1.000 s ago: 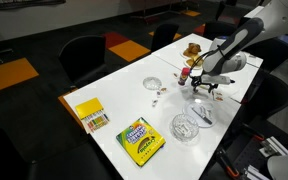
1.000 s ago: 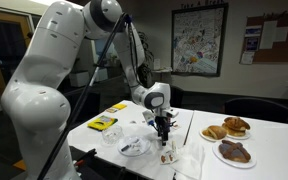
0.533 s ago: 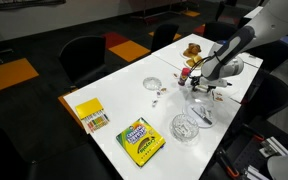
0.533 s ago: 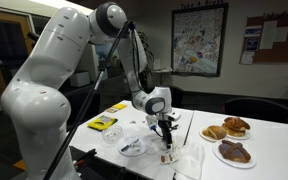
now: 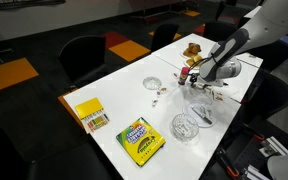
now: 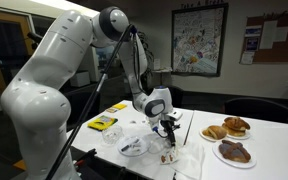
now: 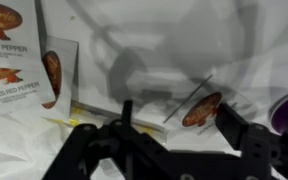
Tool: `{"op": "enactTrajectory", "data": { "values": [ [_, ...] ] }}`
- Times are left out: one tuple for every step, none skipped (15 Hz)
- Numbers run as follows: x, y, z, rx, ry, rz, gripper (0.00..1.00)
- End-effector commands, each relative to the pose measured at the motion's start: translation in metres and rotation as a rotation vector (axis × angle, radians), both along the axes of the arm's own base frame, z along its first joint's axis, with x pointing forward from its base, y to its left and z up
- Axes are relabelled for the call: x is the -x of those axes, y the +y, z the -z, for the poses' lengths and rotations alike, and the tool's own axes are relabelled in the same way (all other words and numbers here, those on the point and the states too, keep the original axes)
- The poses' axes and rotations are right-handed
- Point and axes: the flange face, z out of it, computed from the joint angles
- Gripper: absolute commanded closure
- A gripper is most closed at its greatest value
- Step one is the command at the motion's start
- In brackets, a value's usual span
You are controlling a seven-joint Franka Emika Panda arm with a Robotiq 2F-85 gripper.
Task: Pick up one object from the table and put it in the bowl
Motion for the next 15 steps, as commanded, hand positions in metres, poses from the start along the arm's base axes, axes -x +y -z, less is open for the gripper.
{"op": "enactTrajectory", "data": {
  "values": [
    [-0.001, -0.002, 0.012, -0.016, -0.008, 0.031, 0.47],
    [0.001, -0.004, 0.012, -0.022, -0.009, 0.044, 0.52],
    [0.004, -0.006, 0.011, -0.026, -0.010, 0.055, 0.59],
    [0.006, -0.008, 0.010, -0.029, -0.013, 0.066, 0.65],
    [0.009, -0.010, 0.010, -0.034, -0.014, 0.076, 0.73],
    [0.011, -0.011, 0.010, -0.037, -0.014, 0.085, 0.80],
    [0.012, -0.012, 0.011, -0.040, -0.014, 0.093, 0.88],
    [0.012, -0.013, 0.012, -0.045, -0.019, 0.098, 0.94],
    [0.012, -0.011, 0.011, -0.047, -0.025, 0.102, 0.99],
    [0.011, -0.011, 0.012, -0.049, -0.030, 0.105, 1.00],
    [0.011, -0.010, 0.012, -0.050, -0.034, 0.107, 1.00],
    [0.011, -0.010, 0.011, -0.050, -0.039, 0.110, 1.00],
    [0.011, -0.010, 0.011, -0.053, -0.041, 0.110, 0.99],
    [0.010, -0.008, 0.008, -0.055, -0.045, 0.105, 0.99],
    [0.010, -0.003, 0.002, -0.059, -0.045, 0.091, 1.00]
  ]
}}
